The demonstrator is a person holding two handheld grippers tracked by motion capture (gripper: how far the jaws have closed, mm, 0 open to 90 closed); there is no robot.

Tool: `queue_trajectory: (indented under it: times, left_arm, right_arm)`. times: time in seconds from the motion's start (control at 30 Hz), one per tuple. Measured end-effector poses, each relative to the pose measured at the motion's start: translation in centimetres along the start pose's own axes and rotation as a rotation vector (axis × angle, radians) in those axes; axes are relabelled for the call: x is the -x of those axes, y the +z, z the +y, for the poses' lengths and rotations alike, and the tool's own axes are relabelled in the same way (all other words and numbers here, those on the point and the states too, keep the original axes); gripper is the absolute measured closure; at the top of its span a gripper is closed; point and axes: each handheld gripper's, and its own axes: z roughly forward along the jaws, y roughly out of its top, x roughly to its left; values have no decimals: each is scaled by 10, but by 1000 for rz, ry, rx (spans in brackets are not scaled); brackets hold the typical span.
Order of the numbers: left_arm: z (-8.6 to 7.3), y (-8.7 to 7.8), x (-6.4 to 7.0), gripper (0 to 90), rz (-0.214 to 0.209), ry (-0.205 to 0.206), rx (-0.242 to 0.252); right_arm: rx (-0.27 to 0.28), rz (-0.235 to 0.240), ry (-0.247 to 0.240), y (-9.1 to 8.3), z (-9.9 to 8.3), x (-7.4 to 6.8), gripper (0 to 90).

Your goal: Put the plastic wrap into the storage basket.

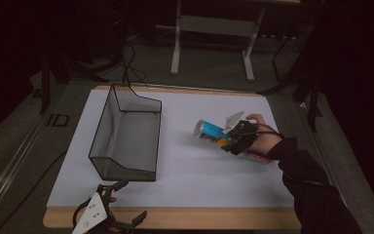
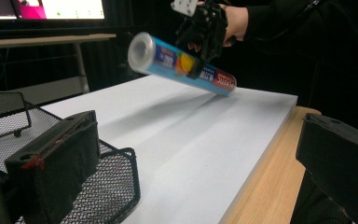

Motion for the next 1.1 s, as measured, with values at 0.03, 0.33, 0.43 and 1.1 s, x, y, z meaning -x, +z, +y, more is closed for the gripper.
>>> queue_trajectory:
  times: [0.03,0.33,0.43,1.1]
  left_arm:
    - [0,0,0,2,2,1,1]
    - [0,-1,0,2,3,5,4]
    - [0,-1,0,2,3,5,4]
    - [-1,0,0,2,-1,8,13]
  right_arm:
    - [10,-17,31,-2,-1,4,316]
    - [99,-125,324,-16,-21,40,318]
    - [123,-143,391,-18,-28,47,319]
    - [53,-116,454,30,-23,75,320]
